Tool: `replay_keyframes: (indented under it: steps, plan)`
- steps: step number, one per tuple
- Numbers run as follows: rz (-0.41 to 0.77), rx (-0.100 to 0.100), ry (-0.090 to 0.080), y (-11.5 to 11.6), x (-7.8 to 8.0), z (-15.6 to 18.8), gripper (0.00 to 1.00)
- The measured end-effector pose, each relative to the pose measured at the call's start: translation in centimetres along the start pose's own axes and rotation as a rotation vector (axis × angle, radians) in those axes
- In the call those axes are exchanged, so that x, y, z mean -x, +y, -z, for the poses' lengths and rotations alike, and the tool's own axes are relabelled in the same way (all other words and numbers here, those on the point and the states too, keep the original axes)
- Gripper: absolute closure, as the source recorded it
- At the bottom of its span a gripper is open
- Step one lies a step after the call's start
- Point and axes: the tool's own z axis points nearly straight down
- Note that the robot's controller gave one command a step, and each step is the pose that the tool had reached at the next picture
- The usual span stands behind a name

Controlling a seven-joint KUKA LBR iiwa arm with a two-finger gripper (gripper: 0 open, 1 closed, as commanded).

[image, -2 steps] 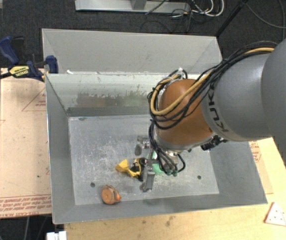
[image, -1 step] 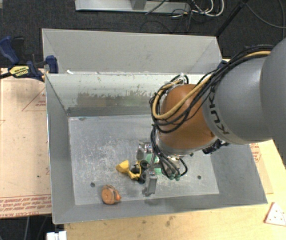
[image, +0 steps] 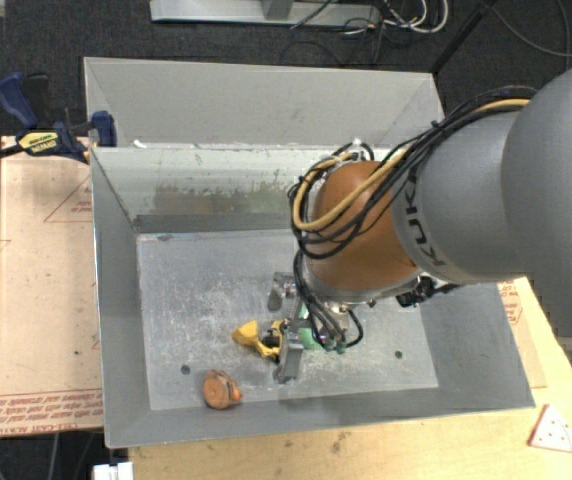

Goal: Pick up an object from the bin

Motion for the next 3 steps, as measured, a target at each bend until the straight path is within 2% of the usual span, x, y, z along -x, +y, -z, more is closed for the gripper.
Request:
replay_keyframes:
  steps: [1,2,3]
  plan:
    - [-0.059,-0.001,0.004,1.03,0.53,-4.13,0.00]
    - [-0.123,0.000,0.001,0.73,1.30,-3.92,1.00]
    - [-0.124,0.000,0.001,0.73,1.30,-3.92,1.00]
